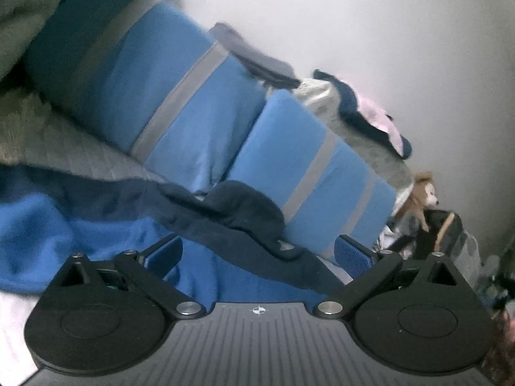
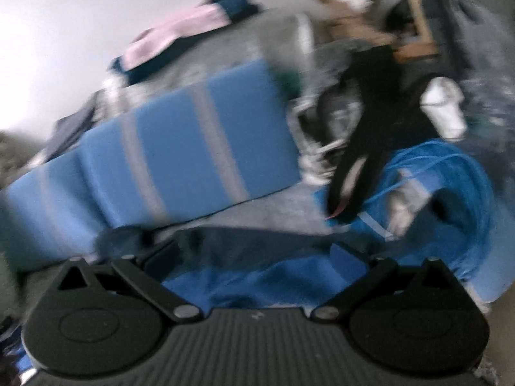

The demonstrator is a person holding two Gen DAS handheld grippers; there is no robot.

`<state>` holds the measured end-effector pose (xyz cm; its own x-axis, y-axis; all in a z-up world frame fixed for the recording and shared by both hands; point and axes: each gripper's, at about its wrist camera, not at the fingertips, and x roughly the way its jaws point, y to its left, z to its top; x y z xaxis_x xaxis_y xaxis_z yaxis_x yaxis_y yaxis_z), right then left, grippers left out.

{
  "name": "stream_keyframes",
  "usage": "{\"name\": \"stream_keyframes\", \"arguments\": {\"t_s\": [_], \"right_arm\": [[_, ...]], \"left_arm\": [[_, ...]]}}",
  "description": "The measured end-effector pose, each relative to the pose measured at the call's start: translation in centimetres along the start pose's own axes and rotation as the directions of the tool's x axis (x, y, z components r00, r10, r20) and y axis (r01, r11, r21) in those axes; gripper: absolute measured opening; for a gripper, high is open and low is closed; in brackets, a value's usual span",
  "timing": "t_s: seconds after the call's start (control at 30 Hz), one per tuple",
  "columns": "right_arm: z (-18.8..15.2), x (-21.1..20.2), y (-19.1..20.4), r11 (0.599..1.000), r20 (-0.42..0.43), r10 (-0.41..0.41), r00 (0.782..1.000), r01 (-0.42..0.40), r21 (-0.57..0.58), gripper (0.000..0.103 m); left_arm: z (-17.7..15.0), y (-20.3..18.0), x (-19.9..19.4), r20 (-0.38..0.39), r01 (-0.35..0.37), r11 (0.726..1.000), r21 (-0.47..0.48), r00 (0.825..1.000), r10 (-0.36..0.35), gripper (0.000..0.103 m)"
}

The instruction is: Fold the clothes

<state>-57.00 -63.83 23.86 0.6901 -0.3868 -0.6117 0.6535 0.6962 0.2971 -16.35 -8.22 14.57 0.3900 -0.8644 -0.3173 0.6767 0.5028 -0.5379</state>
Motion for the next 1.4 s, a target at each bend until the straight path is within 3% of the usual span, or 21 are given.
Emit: {"name": "stream_keyframes", "arguments": {"t_s": [0.13,0.27,0.43,0.63,0.8,0.93,1.1,1.3,1.4], "right_arm": [[0.3,-1.8,2.6,0.993,0.018,0.098,0.995,-0.097,-0.072,0.103],[1.5,-2.9,3.9,0.988,0.07,0.129,0.989,-0.123,-0.091,0.103],[3.6,-3.4,3.7,0.992,0.09,0.127,0.988,-0.125,-0.027,0.103],[4.6,-4.2,4.8,0.991,0.083,0.136,0.987,-0.135,-0.018,0.103],[2.1,-4.1,6.7,0.983,0.005,0.156,0.988,-0.155,-0.101,0.103],[-1.4,-3.0,7.6,0.974,-0.07,0.158,0.985,-0.167,-0.153,0.103],[-5.8,-0.6,8.9,0.955,-0.165,0.164,0.973,-0.198,-0.221,0.103],[-11.2,2.3,10.6,0.924,-0.277,0.159,0.948,-0.242,-0.296,0.103],[-13.6,3.3,11.5,0.904,-0.326,0.172,0.93,-0.28,-0.323,0.103]], "left_arm": [[2.8,-1.9,-3.7,0.012,0.008,0.999,0.049,1.0,-0.008,0.103],[6.6,-3.3,-6.1,0.041,0.028,0.999,0.028,0.999,-0.029,0.103],[9.3,-4.7,-8.3,0.097,0.047,0.998,0.033,0.994,-0.05,0.103],[8.9,-5.8,-10.5,0.075,0.067,0.998,0.016,0.995,-0.068,0.103],[6.5,-6.7,-12.8,0.003,0.051,0.997,0.064,0.999,-0.052,0.103],[4.1,-5.3,-13.9,-0.022,-0.104,0.984,0.143,0.994,0.108,0.103],[3.3,-2.5,-15.9,-0.01,-0.313,0.942,0.124,0.948,0.317,0.103],[5.5,-5.4,-21.4,0.105,-0.36,0.915,0.182,0.933,0.345,0.103],[6.9,-8.1,-23.6,0.173,-0.398,0.892,0.215,0.914,0.366,0.103]]}}
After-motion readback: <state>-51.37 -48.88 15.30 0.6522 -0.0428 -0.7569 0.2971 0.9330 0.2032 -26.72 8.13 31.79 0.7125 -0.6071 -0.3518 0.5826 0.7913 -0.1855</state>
